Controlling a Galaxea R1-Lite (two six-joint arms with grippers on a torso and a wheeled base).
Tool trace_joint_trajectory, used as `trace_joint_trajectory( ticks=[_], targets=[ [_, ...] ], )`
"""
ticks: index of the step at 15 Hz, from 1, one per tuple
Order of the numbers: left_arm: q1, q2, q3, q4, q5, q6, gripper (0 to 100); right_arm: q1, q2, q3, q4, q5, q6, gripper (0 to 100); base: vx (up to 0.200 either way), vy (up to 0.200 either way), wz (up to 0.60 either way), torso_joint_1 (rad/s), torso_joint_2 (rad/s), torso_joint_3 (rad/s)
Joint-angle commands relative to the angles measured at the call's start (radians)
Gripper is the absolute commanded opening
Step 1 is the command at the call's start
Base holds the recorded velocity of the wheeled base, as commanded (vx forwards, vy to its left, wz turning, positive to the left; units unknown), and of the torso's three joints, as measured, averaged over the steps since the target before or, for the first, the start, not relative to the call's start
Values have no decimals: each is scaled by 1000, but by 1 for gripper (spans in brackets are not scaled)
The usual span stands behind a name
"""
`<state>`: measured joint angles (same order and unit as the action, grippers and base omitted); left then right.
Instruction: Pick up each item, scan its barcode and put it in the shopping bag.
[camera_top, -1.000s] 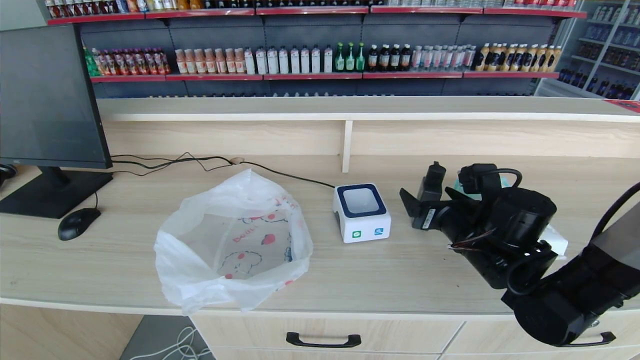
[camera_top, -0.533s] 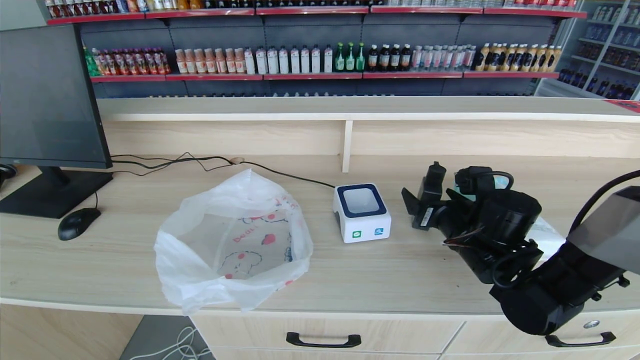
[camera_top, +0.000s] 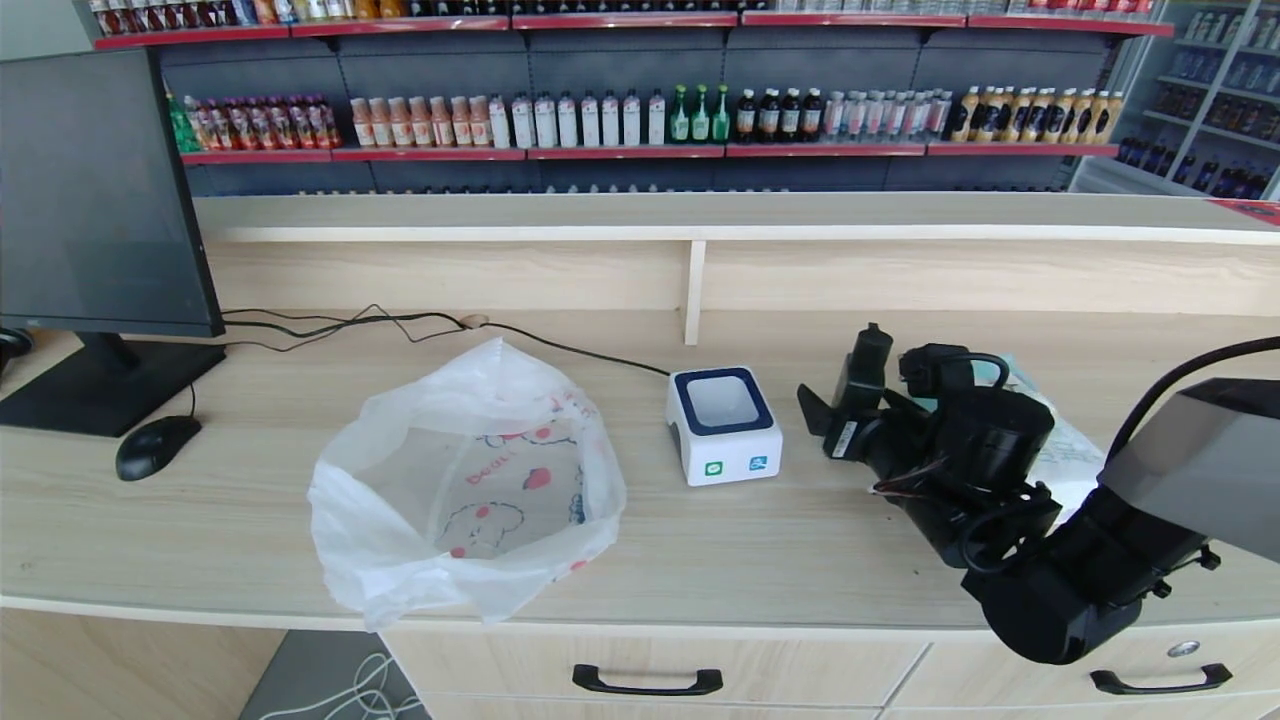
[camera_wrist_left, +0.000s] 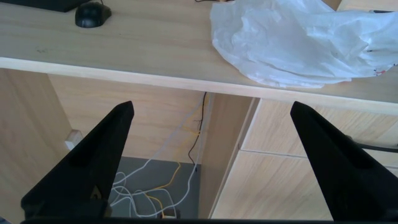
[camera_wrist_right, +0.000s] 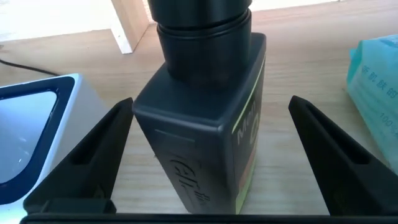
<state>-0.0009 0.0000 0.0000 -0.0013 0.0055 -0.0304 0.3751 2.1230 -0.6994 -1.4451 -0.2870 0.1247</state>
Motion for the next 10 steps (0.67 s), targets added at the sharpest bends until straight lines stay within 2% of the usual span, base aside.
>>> trace_joint_trajectory(
  ticks=[1,10],
  targets=[
    [-1,0,0,0,1,0,100,-2,3,0,0,0,1,100,0,0,0,0,0,0],
    [1,0,0,0,1,0,100,-38,-28,32,-5,2,12,100,0,0,0,0,0,0]
  ],
)
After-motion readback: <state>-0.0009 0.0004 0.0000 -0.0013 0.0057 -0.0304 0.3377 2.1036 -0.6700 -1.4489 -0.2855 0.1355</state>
